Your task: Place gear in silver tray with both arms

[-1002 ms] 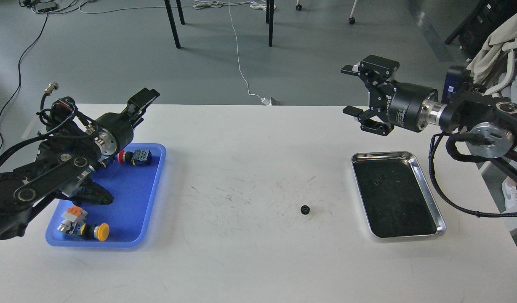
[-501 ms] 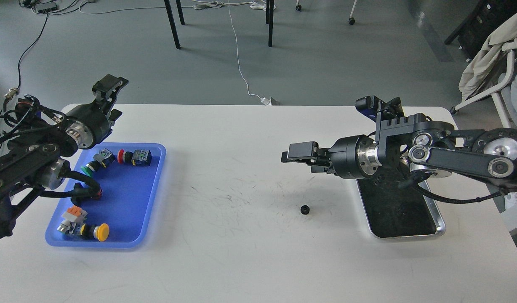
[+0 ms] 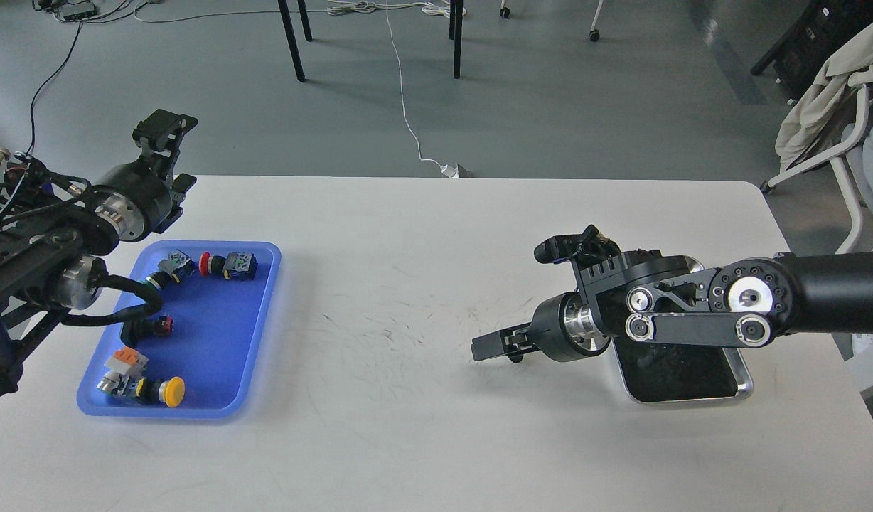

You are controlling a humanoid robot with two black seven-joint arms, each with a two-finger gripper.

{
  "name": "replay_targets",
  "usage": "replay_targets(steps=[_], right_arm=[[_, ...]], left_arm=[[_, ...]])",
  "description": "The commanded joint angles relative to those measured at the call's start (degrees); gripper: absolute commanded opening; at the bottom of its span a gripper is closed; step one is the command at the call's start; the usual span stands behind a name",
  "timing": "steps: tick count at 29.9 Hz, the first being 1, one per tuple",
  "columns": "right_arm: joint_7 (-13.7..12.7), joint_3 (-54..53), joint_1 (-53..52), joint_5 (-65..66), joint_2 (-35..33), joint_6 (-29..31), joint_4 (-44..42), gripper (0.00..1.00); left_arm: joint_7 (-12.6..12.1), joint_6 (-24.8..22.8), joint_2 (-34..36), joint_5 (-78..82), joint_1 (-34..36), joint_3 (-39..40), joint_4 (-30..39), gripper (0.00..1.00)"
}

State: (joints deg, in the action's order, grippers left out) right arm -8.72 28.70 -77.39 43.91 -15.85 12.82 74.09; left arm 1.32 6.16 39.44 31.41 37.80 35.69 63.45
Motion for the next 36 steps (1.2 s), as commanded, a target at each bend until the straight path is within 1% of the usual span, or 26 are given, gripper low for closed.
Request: replay_targets(steps=[1, 7, 8, 12, 14, 16, 18, 21, 23, 29, 36], right_arm=[[-0.24, 1.27, 0.05, -0.05, 2.57, 0.62, -2.10, 0.95], [-0.33, 2.59, 0.05, -0.05, 3.89, 1.50, -2.46, 0.92], [-0.33, 2.68, -0.04, -0.05, 3.89, 1.94, -2.46, 0.90], [-0.24, 3.03, -0.39, -0.05, 3.89, 3.26, -2.81, 0.69], [-0.24, 3.03, -0.83, 0.04, 3.89, 3.44, -2.98, 0.57], [-0.24, 3.03, -1.36, -0.05, 3.89, 4.58, -2.99, 0.53], [-0.24, 3.03, -1.45, -0.05, 3.89, 5.11, -3.16, 0.45], [-0.24, 3.03, -1.62, -0.05, 3.89, 5.29, -3.60, 0.38], [-0.16, 3.12, -1.62, 0.04, 3.89, 5.46, -3.78, 0.26], [-0.16, 3.12, -1.71, 0.04, 4.07, 6.60, -4.21, 0.02], [0.46, 2.24, -4.26, -0.66, 2.76, 7.48, -4.30, 0.01]], left_arm=[[0.00, -0.01, 0.02, 0.05, 0.00, -0.01, 0.01, 0.97], [0.09, -0.10, 0.29, 0.05, 0.00, -0.01, 0.01, 0.97], [0.09, -0.10, 0.29, 0.05, 0.00, -0.01, 0.01, 0.97], [0.09, -0.10, 0.29, 0.05, 0.00, 0.08, 0.01, 0.97], [0.09, -0.10, 0.29, 0.05, 0.00, 0.08, 0.01, 0.97], [0.18, -0.10, 0.29, 0.05, 0.00, 0.08, 0.01, 0.97], [0.18, -0.10, 0.37, 0.05, 0.00, 0.08, 0.01, 0.97], [0.18, -0.10, 0.64, 0.05, 0.00, 0.08, 0.01, 0.97], [0.18, -0.10, 0.81, 0.05, 0.00, 0.08, 0.01, 0.97], [0.18, -0.10, 1.08, 0.05, 0.00, 0.08, 0.01, 0.97], [0.18, -0.10, 0.99, 0.05, 0.00, 0.08, 0.01, 0.97]])
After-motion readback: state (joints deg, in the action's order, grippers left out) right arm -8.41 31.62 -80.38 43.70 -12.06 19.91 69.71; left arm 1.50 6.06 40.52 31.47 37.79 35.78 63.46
